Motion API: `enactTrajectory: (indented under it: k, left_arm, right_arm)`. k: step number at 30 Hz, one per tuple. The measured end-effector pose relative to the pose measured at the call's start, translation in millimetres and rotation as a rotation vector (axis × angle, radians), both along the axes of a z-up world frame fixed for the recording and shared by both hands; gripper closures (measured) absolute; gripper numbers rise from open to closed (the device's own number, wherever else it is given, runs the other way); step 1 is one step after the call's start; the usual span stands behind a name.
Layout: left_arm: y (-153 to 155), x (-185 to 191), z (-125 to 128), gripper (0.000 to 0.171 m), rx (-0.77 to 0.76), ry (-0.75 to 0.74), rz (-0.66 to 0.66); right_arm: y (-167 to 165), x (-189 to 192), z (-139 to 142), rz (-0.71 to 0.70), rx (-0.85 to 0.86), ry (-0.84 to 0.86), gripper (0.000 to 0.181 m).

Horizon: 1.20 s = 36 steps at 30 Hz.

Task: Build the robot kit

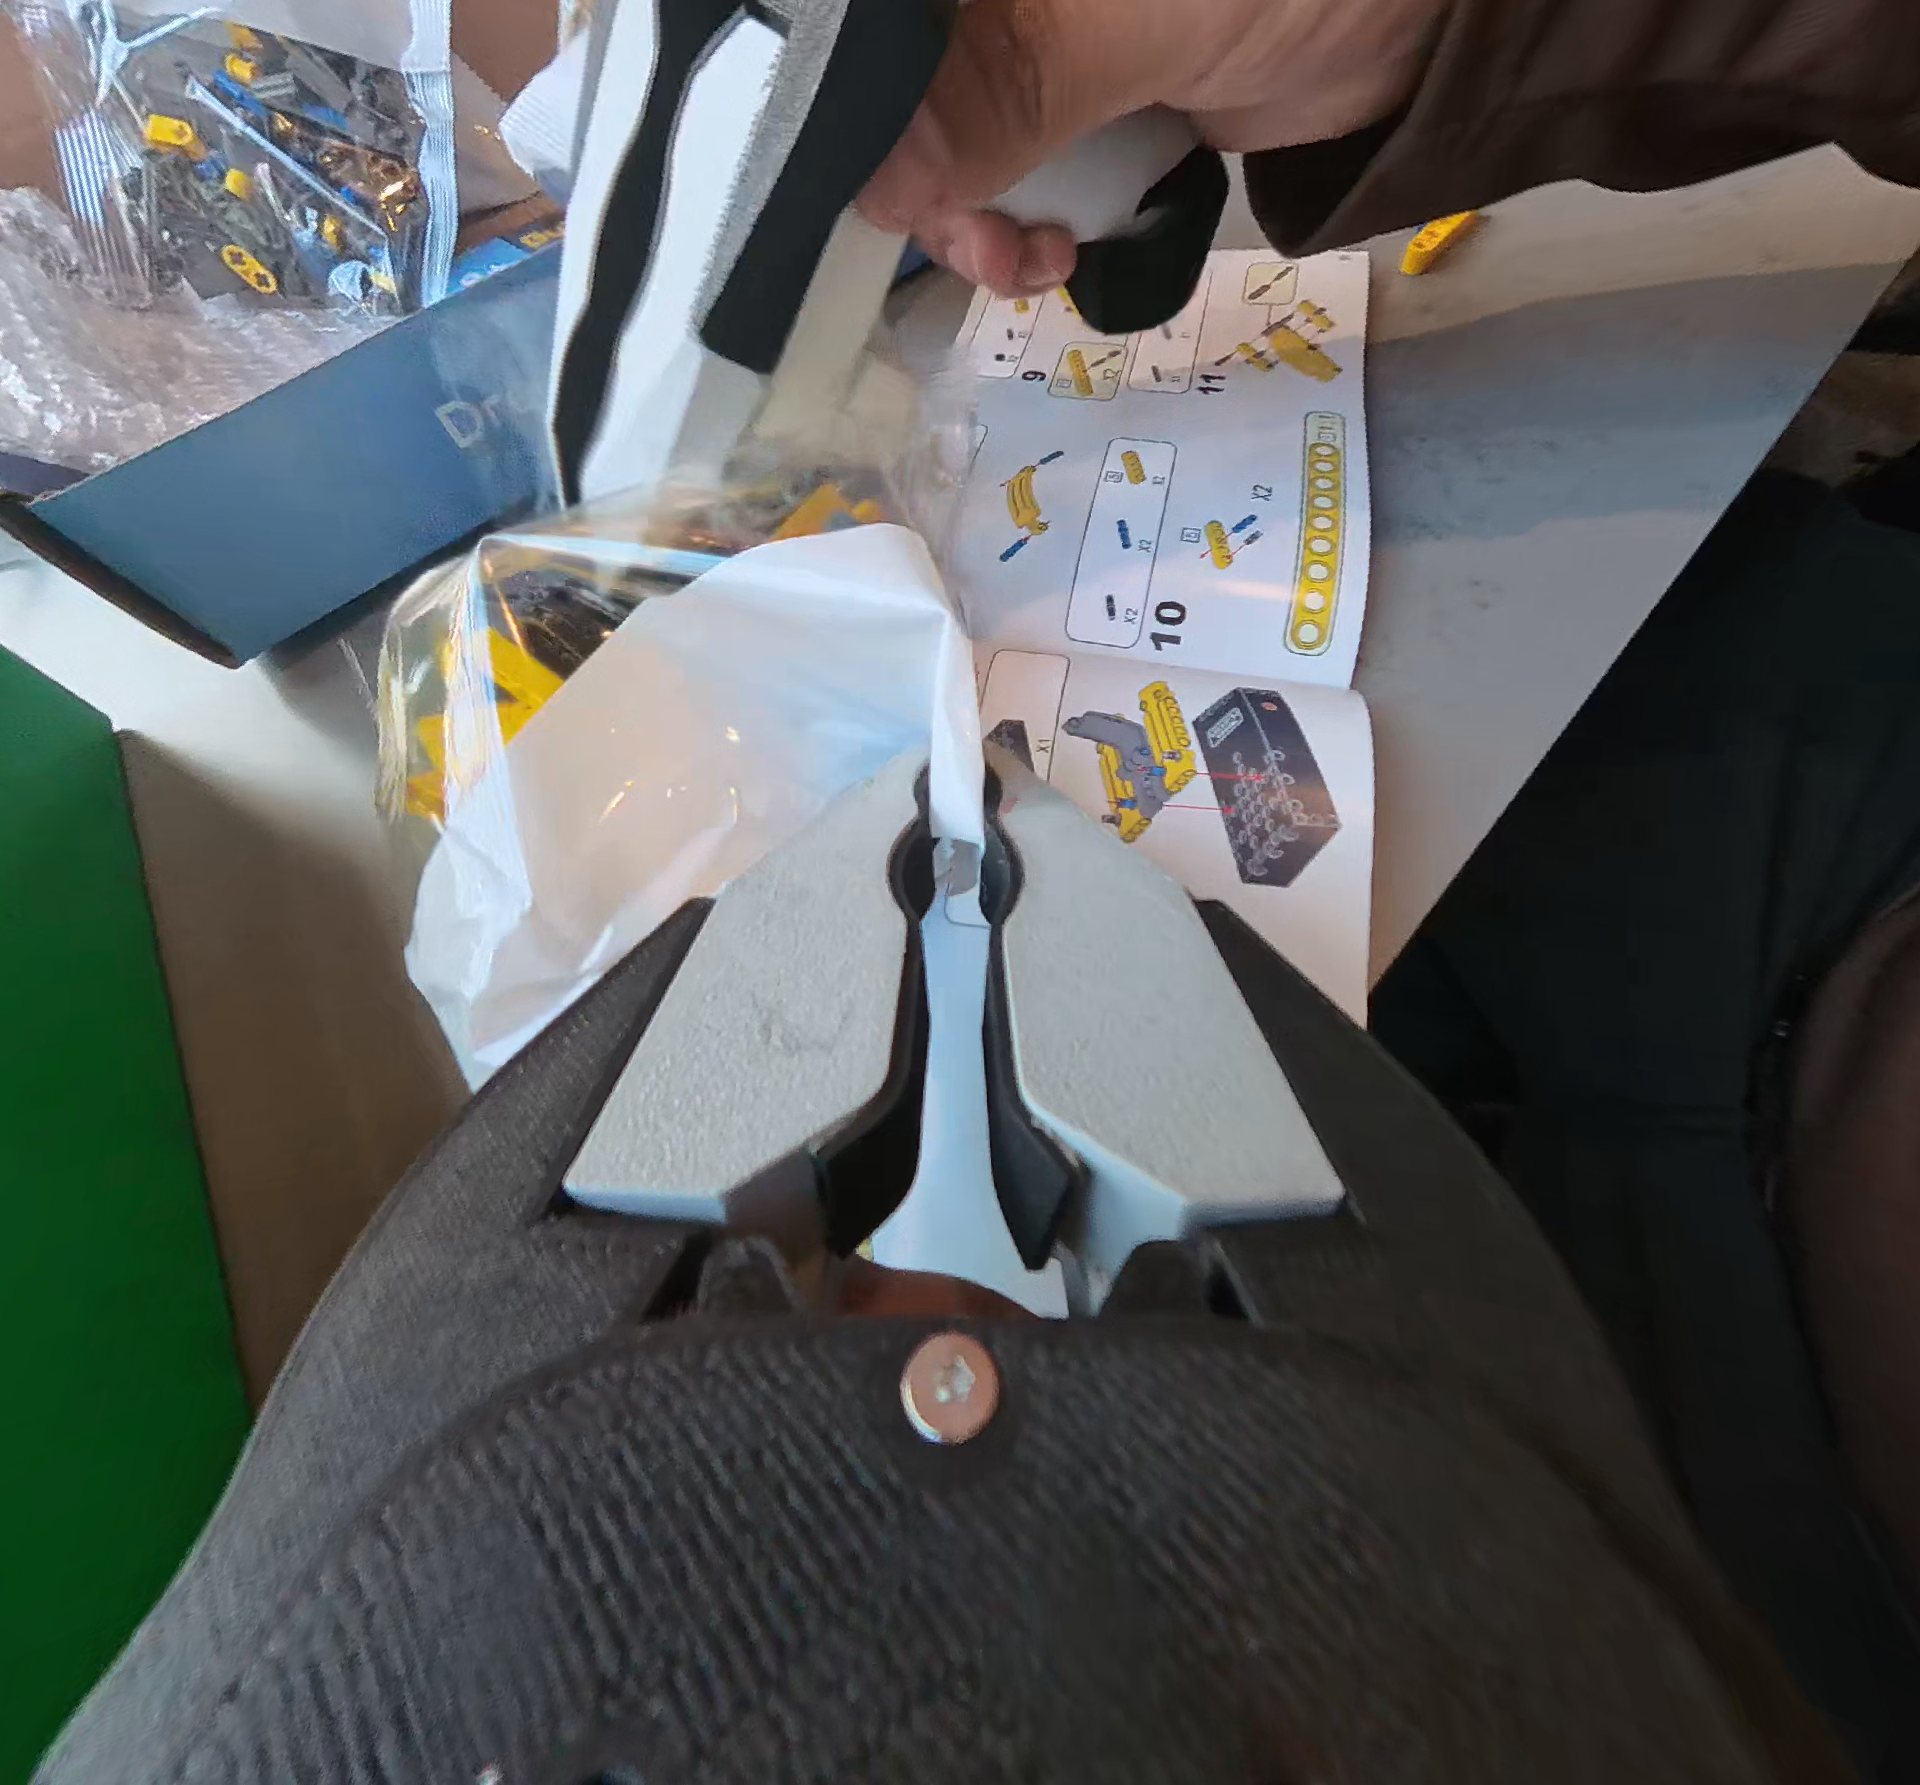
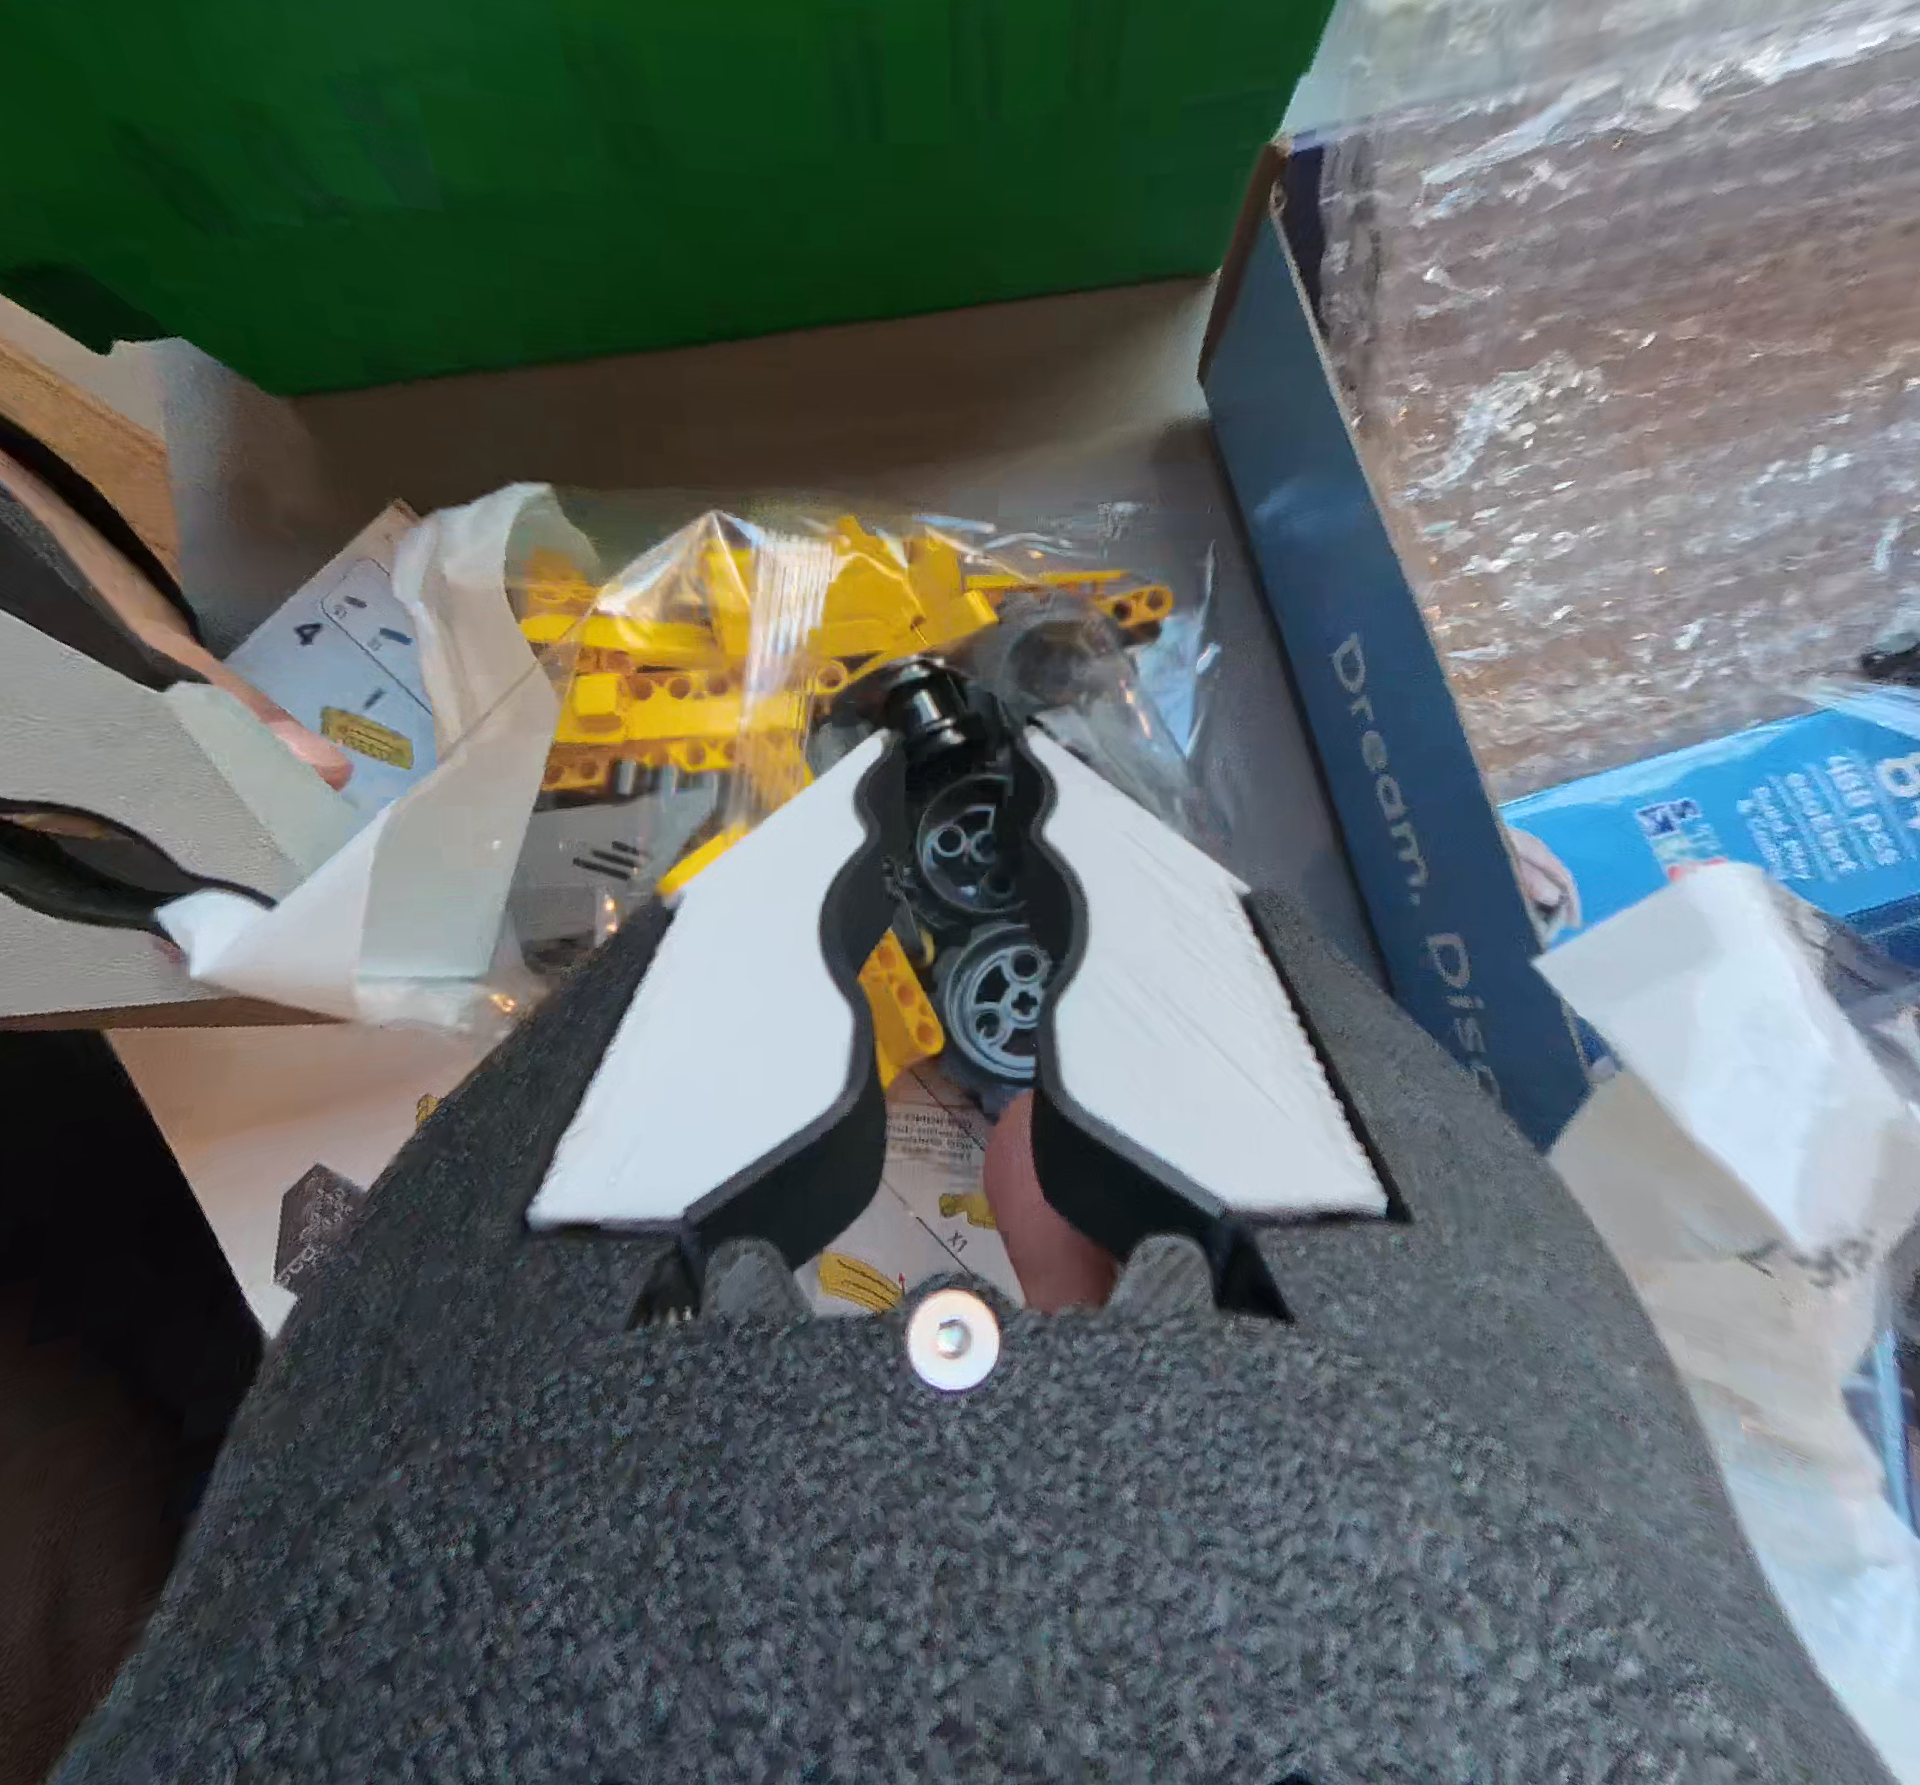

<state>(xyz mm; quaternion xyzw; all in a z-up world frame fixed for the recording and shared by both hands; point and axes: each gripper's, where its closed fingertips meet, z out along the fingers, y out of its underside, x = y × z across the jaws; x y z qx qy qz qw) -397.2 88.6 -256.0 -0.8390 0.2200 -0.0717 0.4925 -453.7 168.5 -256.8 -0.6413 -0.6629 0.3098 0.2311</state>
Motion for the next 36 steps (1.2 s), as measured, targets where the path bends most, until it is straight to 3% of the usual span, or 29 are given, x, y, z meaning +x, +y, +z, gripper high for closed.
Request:
enactTrajectory:
  k: [3, 7, 10, 13, 15, 17, 19, 23, 25, 28, 32, 36]
  left_arm:
    - [-2.8, -3.7, -0.6, 0.166, -0.034, -0.012, 0.015]
    - [-7.1, -7.5, 31.8, 0.137, 0.01, -0.108, 0.029]
    - [-2.9, -32.2, 56.3, 0.103, 0.071, -0.101, 0.176]
    - [0.2, -44.0, 42.7, 0.074, 0.022, -0.05, 0.247]
    - [0.8, -39.5, 18.5, 0.055, -0.086, -0.072, 0.25]
    - [1.5, -46.9, -6.6, 0.046, -0.157, 0.025, 0.284]
    - [0.7, -50.0, -22.1, 0.049, -0.182, 0.128, 0.276]
    - [3.1, -55.3, -17.6, 0.096, -0.121, 0.136, 0.275]
    - [3.3, -55.2, -12.1, 0.115, -0.094, 0.074, 0.262]
    - [3.4, -52.9, -13.7, 0.125, -0.09, 0.014, 0.243]
    - [3.1, -51.3, -15.9, 0.134, -0.075, 0.049, 0.223]
    - [1.2, -53.0, -15.0, 0.147, -0.086, 0.008, 0.222]
  right_arm:
    - [0.0, 9.3, -11.6, 0.017, 0.01, -0.08, 0.152]
    - [0.6, 24.9, -18.6, 0.054, 0.153, -0.142, 0.166]
    - [-2.6, 22.8, -11.0, 0.056, 0.155, -0.088, 0.162]
    - [-9.3, 16.6, -0.8, 0.074, 0.084, -0.019, 0.152]
    - [-13.7, 13.0, 3.9, 0.094, 0.042, 0.019, 0.151]
    - [-20.2, 9.8, 7.8, 0.134, 0.017, 0.057, 0.15]
    - [-27.4, 8.1, 11.1, 0.17, 0.008, 0.08, 0.153]
    - [-34.7, 7.0, 12.3, 0.211, 0.036, 0.09, 0.16]
    - [-28.3, -1.2, 18.4, 0.163, 0.059, 0.133, 0.151]
    - [-28.7, -9.5, 13.1, 0.167, 0.074, 0.107, 0.153]
    - [-25.6, -17.0, -12.0, 0.161, 0.131, -0.002, 0.159]
    - [-19.1, -17.5, -10.8, 0.137, 0.192, -0.001, 0.16]
